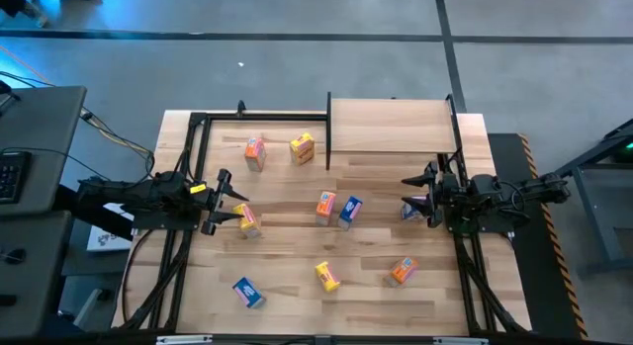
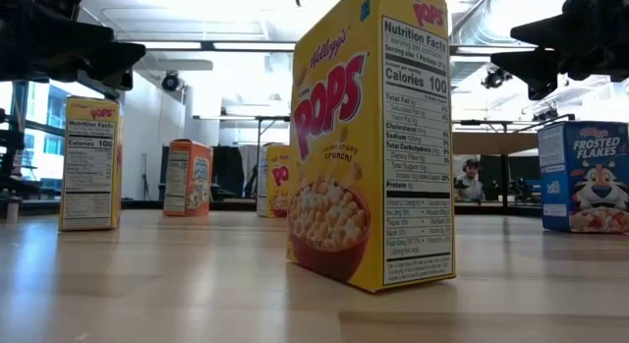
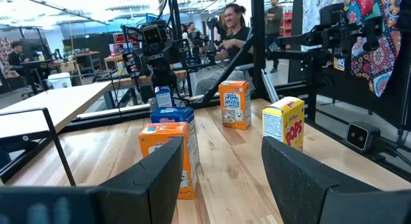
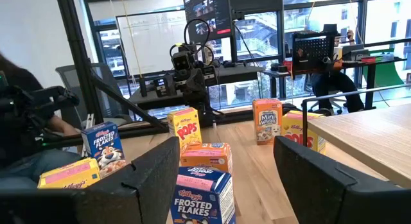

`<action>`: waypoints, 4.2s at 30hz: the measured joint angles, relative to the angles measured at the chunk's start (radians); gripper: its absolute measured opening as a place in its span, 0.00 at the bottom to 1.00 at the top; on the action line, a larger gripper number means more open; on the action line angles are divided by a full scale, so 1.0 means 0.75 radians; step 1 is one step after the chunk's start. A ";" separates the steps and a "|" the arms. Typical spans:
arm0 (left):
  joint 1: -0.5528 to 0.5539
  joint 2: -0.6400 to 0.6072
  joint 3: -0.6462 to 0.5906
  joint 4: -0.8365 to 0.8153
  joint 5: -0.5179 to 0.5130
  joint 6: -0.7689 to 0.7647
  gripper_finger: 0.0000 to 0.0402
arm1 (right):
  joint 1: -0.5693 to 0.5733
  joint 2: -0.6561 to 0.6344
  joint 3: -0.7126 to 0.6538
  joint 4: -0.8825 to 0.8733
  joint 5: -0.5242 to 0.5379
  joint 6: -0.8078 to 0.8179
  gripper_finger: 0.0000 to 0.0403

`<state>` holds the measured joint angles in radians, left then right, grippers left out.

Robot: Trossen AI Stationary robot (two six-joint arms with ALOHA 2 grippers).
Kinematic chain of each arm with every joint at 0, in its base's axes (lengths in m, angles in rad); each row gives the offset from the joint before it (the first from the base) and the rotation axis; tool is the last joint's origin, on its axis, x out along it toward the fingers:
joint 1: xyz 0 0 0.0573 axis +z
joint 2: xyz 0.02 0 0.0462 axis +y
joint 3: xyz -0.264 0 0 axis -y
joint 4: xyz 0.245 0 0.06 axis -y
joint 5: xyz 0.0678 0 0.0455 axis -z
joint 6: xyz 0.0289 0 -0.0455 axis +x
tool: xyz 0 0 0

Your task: Stack cereal on shelf

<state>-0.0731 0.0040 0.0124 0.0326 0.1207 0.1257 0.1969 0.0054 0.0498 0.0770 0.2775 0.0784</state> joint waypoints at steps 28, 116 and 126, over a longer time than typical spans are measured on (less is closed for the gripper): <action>0.000 0.000 0.000 0.000 0.000 0.000 0.50 | 0.000 0.000 0.000 0.000 0.000 0.000 0.61; 0.000 0.001 0.000 0.005 0.000 -0.511 0.50 | 0.000 0.000 0.001 -0.023 0.095 -0.043 0.67; 0.000 0.001 0.000 0.001 0.000 -0.514 0.50 | 0.000 0.001 0.172 -0.045 0.080 -0.054 0.69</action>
<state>-0.0731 0.0044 0.0124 0.0332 0.1207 -0.2596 0.1967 0.0062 0.1785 0.0433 0.3373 0.0383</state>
